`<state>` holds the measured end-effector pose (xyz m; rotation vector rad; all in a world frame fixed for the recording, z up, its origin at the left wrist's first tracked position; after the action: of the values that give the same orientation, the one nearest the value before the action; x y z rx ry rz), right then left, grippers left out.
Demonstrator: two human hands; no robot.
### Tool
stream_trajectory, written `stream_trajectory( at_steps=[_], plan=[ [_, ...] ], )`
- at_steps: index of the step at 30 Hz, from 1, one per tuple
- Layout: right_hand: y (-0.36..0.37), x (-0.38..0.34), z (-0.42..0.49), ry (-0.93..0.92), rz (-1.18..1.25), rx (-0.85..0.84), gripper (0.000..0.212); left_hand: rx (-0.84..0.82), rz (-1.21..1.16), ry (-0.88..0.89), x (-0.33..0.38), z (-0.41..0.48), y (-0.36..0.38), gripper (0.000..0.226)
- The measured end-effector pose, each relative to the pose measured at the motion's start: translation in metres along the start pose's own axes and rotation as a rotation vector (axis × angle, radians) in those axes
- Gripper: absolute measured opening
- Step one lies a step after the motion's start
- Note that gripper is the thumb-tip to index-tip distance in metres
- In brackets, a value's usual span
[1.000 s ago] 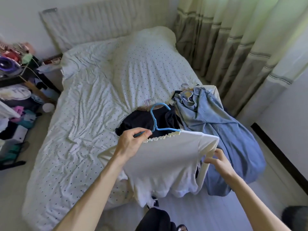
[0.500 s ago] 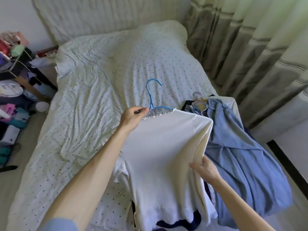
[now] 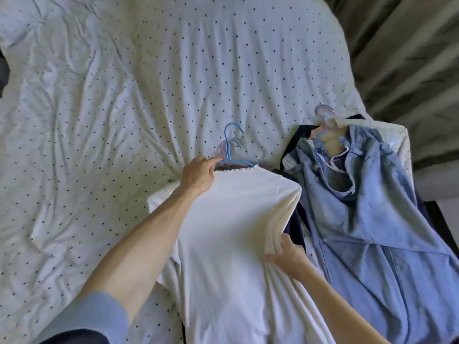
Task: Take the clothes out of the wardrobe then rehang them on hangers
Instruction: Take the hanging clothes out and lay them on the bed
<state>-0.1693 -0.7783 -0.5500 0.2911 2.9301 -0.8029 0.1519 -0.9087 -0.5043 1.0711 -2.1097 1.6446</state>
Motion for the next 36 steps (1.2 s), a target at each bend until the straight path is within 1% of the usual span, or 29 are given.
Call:
stream_trajectory(
  at_steps=[3, 5, 8, 12, 16, 19, 21, 24, 26, 30, 33, 36],
  plan=[
    [0.021, -0.006, 0.019, -0.03, -0.077, -0.049, 0.057, -0.05, 0.12, -0.019, -0.019, 0.026, 0.03, 0.049],
    [0.033, -0.007, 0.025, -0.042, -0.113, -0.053, 0.062, -0.02, 0.142, -0.062, -0.035, 0.037, 0.042, 0.05],
    [0.041, -0.007, 0.029, -0.063, -0.172, -0.008, 0.074, 0.067, 0.105, -0.132, -0.058, 0.047, 0.055, 0.048],
    [0.035, -0.004, 0.023, -0.089, -0.226, 0.048, 0.071, 0.085, 0.159, -0.19, -0.072, 0.048, 0.07, 0.04],
    [0.025, -0.004, 0.016, -0.097, -0.263, 0.05, 0.063, 0.004, 0.164, -0.241, -0.07, 0.044, 0.074, 0.038],
    [0.012, -0.002, 0.006, -0.094, -0.267, 0.078, 0.059, -0.106, 0.186, -0.271, -0.061, 0.035, 0.07, 0.048],
    [0.002, 0.0, -0.008, -0.083, -0.26, 0.11, 0.061, -0.136, 0.182, -0.274, -0.049, 0.023, 0.062, 0.051],
    [-0.016, 0.004, -0.037, -0.099, -0.253, 0.178, 0.055, -0.208, 0.193, -0.231, -0.019, -0.011, 0.059, 0.048],
    [-0.031, 0.009, -0.063, -0.115, -0.244, 0.237, 0.05, -0.292, 0.194, -0.2, 0.005, -0.041, 0.064, 0.049],
    [-0.062, 0.029, -0.13, -0.139, -0.167, 0.393, 0.042, -0.415, 0.169, -0.105, 0.064, -0.11, 0.077, 0.054],
    [-0.08, 0.056, -0.188, -0.154, -0.12, 0.536, 0.037, -0.509, 0.163, 0.048, 0.122, -0.165, 0.092, 0.054],
    [-0.087, 0.097, -0.247, -0.129, -0.147, 0.679, 0.036, -0.544, 0.198, 0.232, 0.185, -0.211, 0.106, 0.052]
  ],
)
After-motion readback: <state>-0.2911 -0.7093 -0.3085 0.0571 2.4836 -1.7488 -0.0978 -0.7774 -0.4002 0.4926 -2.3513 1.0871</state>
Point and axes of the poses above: each hand's wrist, its own z-axis towards the middle knuckle, its own y-axis out of the palm, x = y × z, the point moved 10 cm from there along z, towards the middle knuckle, and after that the axes turned 15 degrees about -z, right-handed, at the moved point
